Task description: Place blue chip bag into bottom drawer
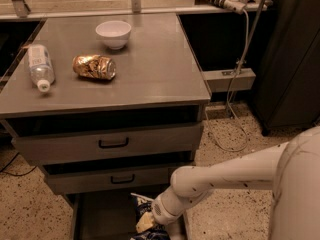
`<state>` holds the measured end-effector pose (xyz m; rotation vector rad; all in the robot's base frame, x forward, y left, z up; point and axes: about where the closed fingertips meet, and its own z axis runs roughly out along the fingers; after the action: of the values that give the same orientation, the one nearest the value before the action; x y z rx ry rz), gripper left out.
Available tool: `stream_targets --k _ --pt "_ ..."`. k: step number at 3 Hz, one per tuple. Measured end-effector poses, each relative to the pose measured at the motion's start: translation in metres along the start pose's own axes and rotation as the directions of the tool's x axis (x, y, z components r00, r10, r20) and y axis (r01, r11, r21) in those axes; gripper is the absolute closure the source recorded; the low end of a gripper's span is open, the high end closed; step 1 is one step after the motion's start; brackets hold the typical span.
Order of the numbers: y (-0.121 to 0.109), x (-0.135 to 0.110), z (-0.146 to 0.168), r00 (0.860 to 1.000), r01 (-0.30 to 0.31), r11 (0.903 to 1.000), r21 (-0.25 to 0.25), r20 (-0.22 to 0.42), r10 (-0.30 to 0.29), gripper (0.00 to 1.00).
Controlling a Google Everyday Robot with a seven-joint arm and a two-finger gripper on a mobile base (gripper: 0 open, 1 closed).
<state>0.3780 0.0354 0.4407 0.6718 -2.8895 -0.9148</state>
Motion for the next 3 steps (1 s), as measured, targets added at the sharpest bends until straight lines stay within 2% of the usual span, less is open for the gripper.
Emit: stream_targets --k 1,2,3 --pt "-0.006 0.000 0.008 1.000 -0.011 0.9999 -0.010 0.005 0.011 1.00" --pt "-0.034 -0.008 0.030 0.995 -0.068 0.9971 -0.033 0.066 0.070 1.00" --pt "-0.064 -0.007 0.064 0.982 -0.147 0.9854 -0.086 0.103 0.155 1.00"
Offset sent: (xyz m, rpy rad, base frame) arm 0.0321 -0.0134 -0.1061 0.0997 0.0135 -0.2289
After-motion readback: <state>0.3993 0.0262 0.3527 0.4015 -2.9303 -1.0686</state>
